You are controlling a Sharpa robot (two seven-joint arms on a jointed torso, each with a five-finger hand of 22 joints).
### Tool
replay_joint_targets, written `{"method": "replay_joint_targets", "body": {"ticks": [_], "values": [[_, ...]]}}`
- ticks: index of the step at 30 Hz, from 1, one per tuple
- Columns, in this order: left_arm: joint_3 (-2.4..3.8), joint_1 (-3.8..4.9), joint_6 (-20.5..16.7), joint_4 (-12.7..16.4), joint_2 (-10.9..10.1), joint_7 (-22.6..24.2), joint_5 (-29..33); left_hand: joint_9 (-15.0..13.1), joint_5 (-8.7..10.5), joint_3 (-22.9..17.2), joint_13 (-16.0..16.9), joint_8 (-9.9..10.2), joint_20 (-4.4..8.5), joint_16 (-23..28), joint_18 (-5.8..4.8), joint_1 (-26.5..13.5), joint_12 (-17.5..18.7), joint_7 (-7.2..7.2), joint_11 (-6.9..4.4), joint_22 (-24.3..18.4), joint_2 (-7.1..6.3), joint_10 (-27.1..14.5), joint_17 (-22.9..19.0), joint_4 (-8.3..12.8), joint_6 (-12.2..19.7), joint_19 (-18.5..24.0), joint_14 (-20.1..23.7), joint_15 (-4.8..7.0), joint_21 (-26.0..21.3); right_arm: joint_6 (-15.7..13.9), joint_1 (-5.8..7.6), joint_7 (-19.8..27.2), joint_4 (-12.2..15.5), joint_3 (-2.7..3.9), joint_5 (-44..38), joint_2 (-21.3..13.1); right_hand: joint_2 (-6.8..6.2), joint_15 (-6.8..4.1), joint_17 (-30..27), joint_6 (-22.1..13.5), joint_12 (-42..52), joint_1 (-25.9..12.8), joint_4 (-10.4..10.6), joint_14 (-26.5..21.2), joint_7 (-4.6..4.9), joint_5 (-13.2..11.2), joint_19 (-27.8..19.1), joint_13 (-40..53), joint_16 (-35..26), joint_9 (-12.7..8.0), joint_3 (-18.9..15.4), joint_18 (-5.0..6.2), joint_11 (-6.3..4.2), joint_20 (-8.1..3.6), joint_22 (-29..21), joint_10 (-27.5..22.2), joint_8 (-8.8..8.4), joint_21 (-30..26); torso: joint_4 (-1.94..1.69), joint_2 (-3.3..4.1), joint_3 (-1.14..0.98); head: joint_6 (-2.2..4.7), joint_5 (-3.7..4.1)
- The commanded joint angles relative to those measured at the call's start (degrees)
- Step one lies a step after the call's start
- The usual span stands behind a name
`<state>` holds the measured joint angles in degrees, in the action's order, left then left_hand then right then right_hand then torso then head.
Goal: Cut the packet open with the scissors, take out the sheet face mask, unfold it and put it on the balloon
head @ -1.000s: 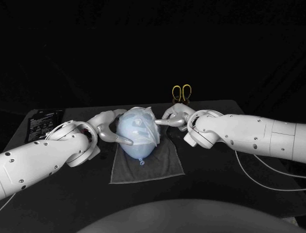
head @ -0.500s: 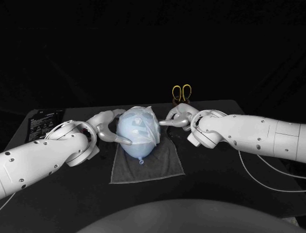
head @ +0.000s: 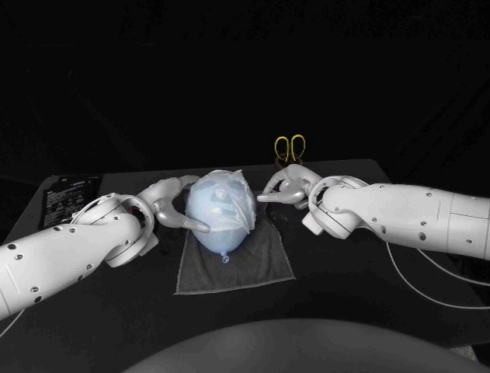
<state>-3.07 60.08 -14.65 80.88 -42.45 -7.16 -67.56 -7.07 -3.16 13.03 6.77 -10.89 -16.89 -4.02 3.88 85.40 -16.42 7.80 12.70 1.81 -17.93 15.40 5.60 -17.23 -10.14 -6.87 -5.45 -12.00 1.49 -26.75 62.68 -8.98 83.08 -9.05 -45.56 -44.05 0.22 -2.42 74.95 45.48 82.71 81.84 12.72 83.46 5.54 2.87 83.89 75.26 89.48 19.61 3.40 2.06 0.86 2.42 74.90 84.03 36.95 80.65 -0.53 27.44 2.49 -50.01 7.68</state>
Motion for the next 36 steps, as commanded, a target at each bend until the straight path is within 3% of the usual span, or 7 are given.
{"method": "replay_joint_targets", "body": {"ticks": [1, 3, 8, 14, 20, 26, 36], "values": [[-0.04, -0.13, 0.7, -0.1, 0.1, -0.4, 0.0, -0.1, -0.06, -0.1, -0.1, -0.3, 0.01, -0.1, -0.33, 0.4, -0.3, 7.05, -0.12, 0.0, 0.01, 0.3, 0.0, -0.1, -0.3, -0.5, -0.3, 0.11, 0.3, -0.5, -0.01, 9.5, 1.9, 0.03, 3.4, -0.8, 4.1, 0.33, 14.8, 0.4, 0.6, 4.4, -0.3, 6.5, 1.02, 0.0, 3.3, 7.8, 0.4, -1.8, 1.5, -0.25, 1.05, 1.03, 12.6, 0.7, -3.67, 0.4, -0.05, -0.1, 0.02, 0.01, 0.02], [-0.04, -0.15, 0.8, -0.1, 0.1, -0.4, 0.0, -0.1, -0.06, -0.1, -0.1, -0.3, 0.01, -0.1, -0.33, 0.4, -0.3, 7.05, -0.12, 0.0, 0.01, 0.3, 0.0, -0.1, -0.3, -0.5, -0.3, 0.11, 0.3, -0.8, -0.11, 12.0, 3.5, 0.03, 4.2, -1.5, 3.43, 0.7, 15.1, 1.4, 1.1, 3.9, -0.5, 6.5, 1.46, 0.0, 3.5, 8.4, 0.5, -2.9, 2.5, -0.37, 1.42, 1.49, 12.8, 1.1, -6.33, 1.1, -0.08, -0.07, 0.0, 0.01, 0.01], [-0.04, -0.16, 0.8, -0.2, 0.1, -0.4, 0.2, -0.1, -0.06, -0.1, -0.1, -0.3, 0.01, -0.1, -0.33, 0.4, -0.3, 7.05, -0.12, 0.0, 0.01, 0.3, 0.0, -0.1, -0.3, -0.5, -0.3, 0.11, 0.3, -1.0, -0.33, 15.2, 5.9, 0.02, 5.0, -2.7, 2.55, 0.89, 15.1, 3.1, 1.9, 3.6, -1.4, 6.5, 1.66, 0.0, 3.7, 9.2, 0.5, -4.1, 4.2, -0.51, 1.62, 1.81, 13.0, 1.7, -9.33, 2.0, 0.01, 0.0, -0.02, 0.01, 0.07], [-0.04, -0.17, 0.8, -0.2, 0.1, -0.5, 0.2, -0.1, -0.06, -0.1, -0.1, -0.3, 0.01, -0.1, -0.33, 0.4, -0.3, 7.05, -0.12, 0.0, 0.01, 0.3, 0.0, -0.1, -0.3, -0.5, -0.3, 0.11, 0.3, -0.2, -0.63, 15.7, 6.8, 0.01, 4.9, -3.0, 2.08, 1.01, 15.1, 3.9, 2.2, 3.4, -2.0, 6.5, 1.78, 0.0, 3.8, 9.5, 0.5, -4.7, 5.2, -0.57, 1.73, 1.93, 13.1, 2.0, -10.82, 2.3, -0.04, -0.07, -0.01, 0.01, 0.16], [-0.04, -0.18, 0.8, -0.2, 0.1, -0.5, 0.5, -0.1, -0.06, -0.1, -0.1, -0.3, 0.02, 0.0, -0.32, 0.6, -0.3, 7.07, -0.1, 0.0, 0.01, 0.4, -0.1, -0.1, -0.3, -0.5, -0.2, 0.09, 0.3, 0.4, -1.19, 15.0, 6.9, 0.01, 3.6, -3.2, 1.11, 1.42, 15.1, 4.1, 2.2, 2.9, -3.2, 6.5, 2.41, 0.0, 3.7, 9.4, 0.5, -5.8, 7.1, -0.51, 2.24, 2.25, 13.0, 1.9, -13.56, 2.1, -0.07, -0.05, 0.03, 0.01, 0.05], [-0.04, -0.18, 0.8, -0.2, 0.0, -0.6, 0.7, -0.1, -0.06, -0.1, -0.1, -0.3, 0.02, 0.0, -0.32, 0.6, -0.3, 7.07, -0.1, 0.0, 0.01, 0.4, -0.1, -0.1, -0.3, -0.5, -0.2, 0.09, 0.3, -0.7, -1.84, 13.2, 6.5, 0.01, 1.7, -3.4, 0.17, 1.84, 15.1, 4.2, 1.9, 1.8, -3.7, 6.5, 2.88, 0.0, 3.3, 9.1, 0.5, -6.3, 7.9, -0.31, 2.7, 2.61, 12.7, 1.5, -15.08, 1.1, -0.04, -0.03, 0.06, 0.01, -0.07], [-0.04, -0.18, 0.8, -0.2, -0.3, -0.6, 0.9, -0.1, -0.05, -0.1, -0.2, -0.3, 0.01, 0.1, -0.31, 0.6, -0.3, 7.1, -0.08, 0.0, 0.01, 0.4, -0.2, -0.1, -0.4, -0.5, -0.2, 0.05, 0.3, -3.8, -2.26, 12.0, 5.4, 0.01, 0.1, -3.8, -0.46, 1.94, 15.1, 4.8, 1.9, 1.4, -4.1, 6.5, 2.88, 0.0, 3.3, 9.2, 0.5, -6.4, 8.5, -0.28, 2.75, 2.78, 12.7, 1.5, -15.58, 1.0, 0.01, -0.03, 0.02, 0.01, -0.1]]}}
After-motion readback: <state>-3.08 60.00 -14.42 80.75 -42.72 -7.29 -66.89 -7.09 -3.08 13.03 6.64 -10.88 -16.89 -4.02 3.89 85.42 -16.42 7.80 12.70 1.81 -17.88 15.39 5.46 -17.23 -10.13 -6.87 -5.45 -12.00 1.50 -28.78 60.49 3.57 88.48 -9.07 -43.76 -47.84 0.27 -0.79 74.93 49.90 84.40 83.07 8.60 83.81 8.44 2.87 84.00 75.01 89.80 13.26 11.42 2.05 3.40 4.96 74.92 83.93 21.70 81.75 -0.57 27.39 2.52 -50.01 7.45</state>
